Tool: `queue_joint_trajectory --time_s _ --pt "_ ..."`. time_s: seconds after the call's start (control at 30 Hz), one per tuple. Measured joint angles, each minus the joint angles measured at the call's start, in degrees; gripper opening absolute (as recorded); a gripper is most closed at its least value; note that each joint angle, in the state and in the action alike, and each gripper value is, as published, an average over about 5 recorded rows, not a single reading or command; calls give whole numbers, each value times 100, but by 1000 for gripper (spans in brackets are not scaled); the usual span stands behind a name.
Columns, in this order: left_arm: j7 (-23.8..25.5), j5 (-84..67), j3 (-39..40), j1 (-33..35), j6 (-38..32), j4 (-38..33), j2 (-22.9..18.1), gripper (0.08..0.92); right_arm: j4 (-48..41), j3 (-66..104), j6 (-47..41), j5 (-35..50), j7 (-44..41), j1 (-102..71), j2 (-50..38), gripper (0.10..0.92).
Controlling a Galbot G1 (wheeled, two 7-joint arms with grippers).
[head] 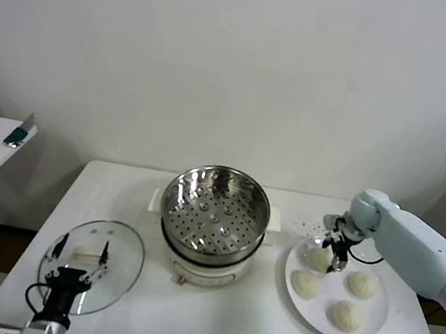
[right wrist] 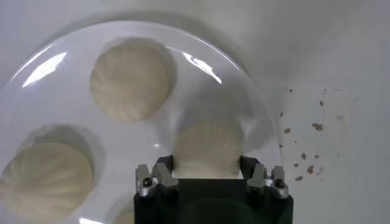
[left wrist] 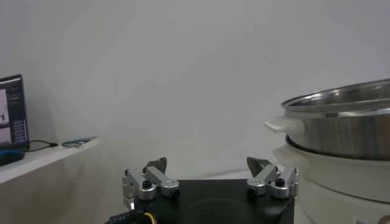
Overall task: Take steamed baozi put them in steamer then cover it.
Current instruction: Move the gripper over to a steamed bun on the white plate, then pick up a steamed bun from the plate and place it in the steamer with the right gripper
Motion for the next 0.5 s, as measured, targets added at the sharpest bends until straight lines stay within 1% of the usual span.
queue_joint_trajectory --time_s 0.27,0.5 --pt "55 -15 -12 85 -5 -8 33 823 488 -745 511 367 -135 995 -42 697" --pt "47 -26 -14 131 -6 -11 35 823 934 -1464 1174 577 -408 2202 214 703"
